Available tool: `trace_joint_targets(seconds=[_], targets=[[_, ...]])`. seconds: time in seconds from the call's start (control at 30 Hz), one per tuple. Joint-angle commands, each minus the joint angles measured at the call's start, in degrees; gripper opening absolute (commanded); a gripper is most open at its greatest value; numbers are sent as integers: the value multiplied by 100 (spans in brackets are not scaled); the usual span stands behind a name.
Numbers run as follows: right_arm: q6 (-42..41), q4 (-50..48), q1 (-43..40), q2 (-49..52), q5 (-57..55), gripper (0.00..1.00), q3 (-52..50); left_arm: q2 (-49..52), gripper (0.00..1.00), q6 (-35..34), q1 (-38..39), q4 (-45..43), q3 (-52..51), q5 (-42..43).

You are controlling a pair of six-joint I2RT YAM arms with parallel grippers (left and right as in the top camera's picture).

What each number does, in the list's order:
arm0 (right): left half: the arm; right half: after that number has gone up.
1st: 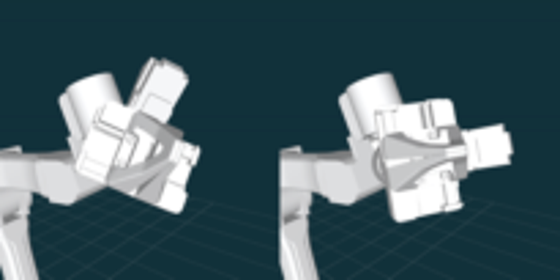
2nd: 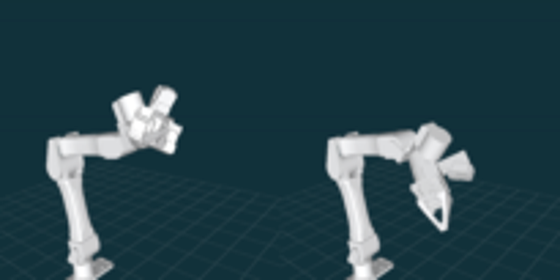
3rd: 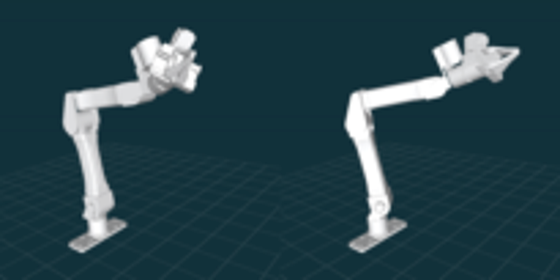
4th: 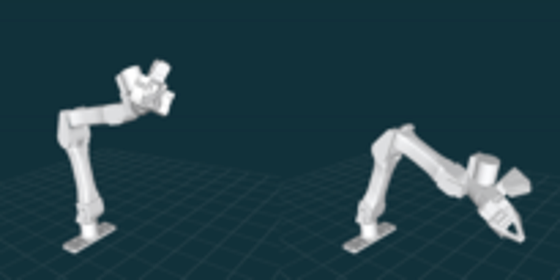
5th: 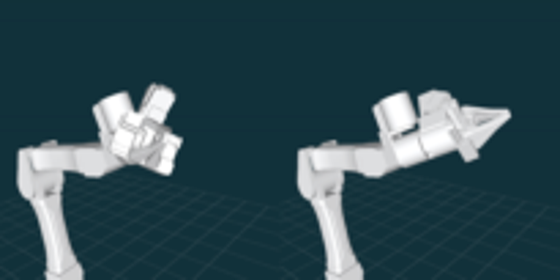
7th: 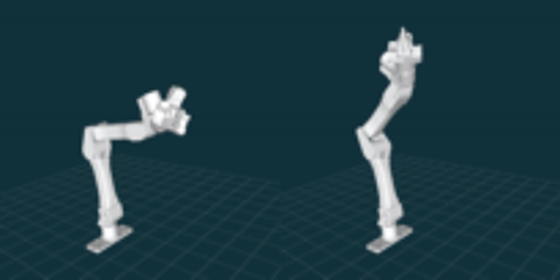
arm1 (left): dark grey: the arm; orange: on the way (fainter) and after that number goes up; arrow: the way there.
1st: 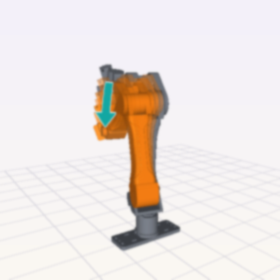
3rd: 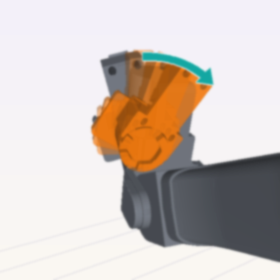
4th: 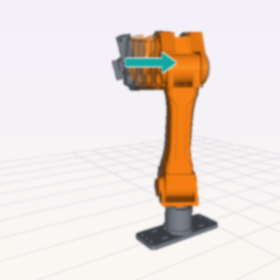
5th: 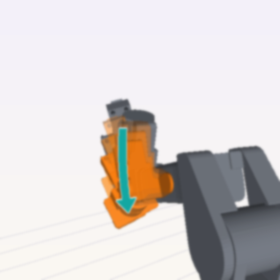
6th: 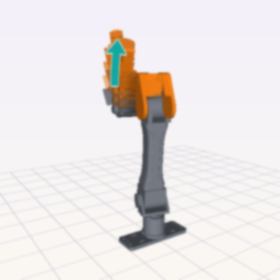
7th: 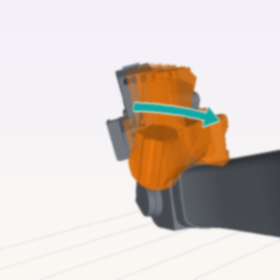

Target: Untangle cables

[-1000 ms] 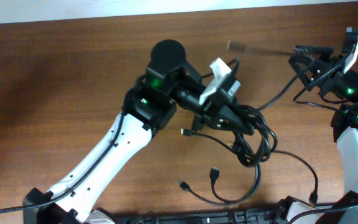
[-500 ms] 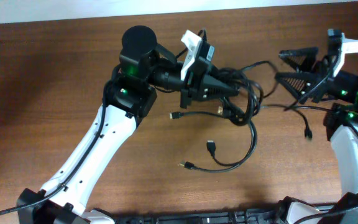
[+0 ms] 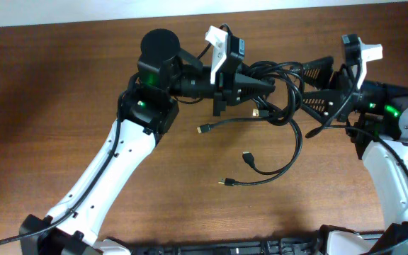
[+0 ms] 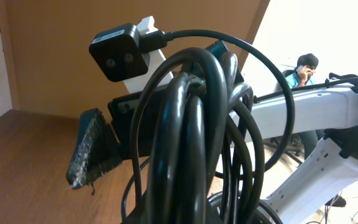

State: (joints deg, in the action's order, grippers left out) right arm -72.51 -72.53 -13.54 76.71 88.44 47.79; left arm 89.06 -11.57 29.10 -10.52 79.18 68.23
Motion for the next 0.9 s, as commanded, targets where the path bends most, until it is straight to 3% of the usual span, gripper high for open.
trace_joint_targets(seconds=[0.0,0.23,0.53,0.87], targets=[[-66,-39,168,-59,31,100,44,-105,0,48,-20,-35,59,-85],[-37,-39,221,-59,35,100,44,-105,0,44,-107,-35,59,-203],[59,-37,-267,-48,46,99,44,-105,0,-389,-901,-50,59,264],[111,-39,-76,-48,-76,99,44,-105,0,-380,-487,-35,59,426]])
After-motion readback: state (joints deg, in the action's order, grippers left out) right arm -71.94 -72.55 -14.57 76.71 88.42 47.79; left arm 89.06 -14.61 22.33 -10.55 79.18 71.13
